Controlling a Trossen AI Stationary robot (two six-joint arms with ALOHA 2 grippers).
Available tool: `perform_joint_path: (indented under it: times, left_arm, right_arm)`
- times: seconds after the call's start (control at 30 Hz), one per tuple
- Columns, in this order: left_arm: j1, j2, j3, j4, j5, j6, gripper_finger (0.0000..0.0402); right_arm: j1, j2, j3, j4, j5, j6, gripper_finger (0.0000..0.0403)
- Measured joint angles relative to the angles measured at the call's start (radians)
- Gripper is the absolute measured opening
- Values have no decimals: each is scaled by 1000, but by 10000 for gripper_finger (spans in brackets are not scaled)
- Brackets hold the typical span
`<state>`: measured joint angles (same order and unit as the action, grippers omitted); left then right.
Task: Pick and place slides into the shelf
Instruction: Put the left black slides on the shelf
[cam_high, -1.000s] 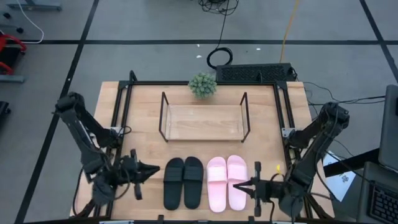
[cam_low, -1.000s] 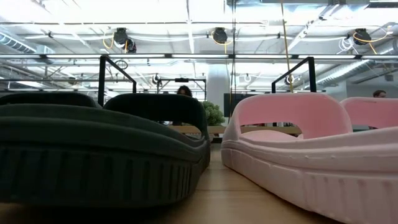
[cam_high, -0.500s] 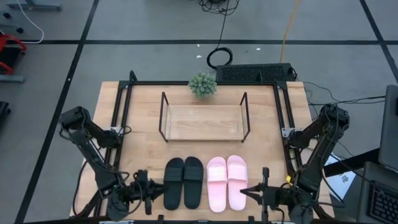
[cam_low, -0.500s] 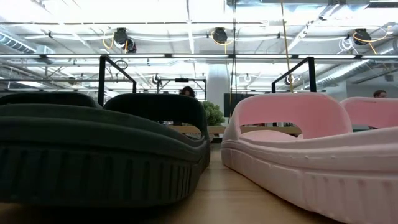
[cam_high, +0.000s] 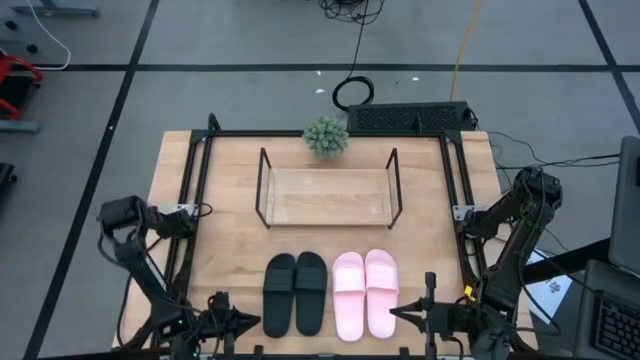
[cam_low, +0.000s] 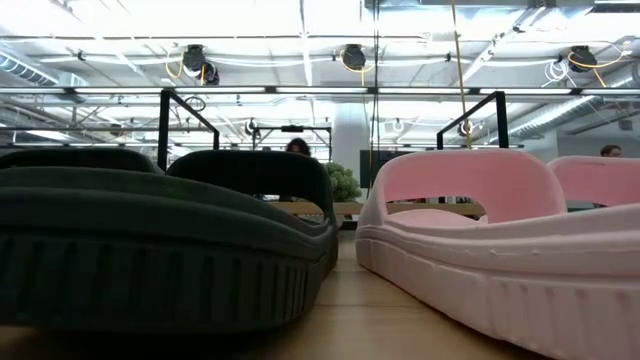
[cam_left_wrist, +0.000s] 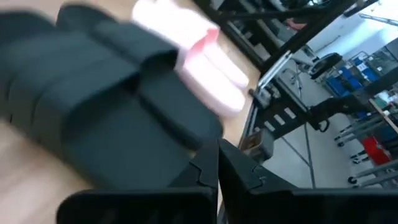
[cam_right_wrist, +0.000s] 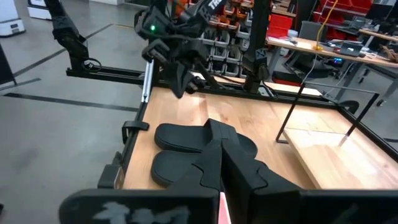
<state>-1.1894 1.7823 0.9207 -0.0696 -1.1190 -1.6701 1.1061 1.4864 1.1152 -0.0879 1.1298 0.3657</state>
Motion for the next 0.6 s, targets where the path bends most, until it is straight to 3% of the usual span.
perform_joint_path:
  times: [0.13,0.27,0.47,0.6]
  left_arm:
    - [-12,67,0,9,39,-67,2]
    - [-9,90,0,-3,15,-66,6]
    - [19,90,0,-131,-40,-77,3]
    - [44,90,0,-215,8,-130,2]
  right_arm:
    - [0,0,0,0,0,11,0]
    - [0,0,0,0,0,11,0]
    - [0,0,0,0,-1,12,0]
    - [-1,0,0,0,-2,11,0]
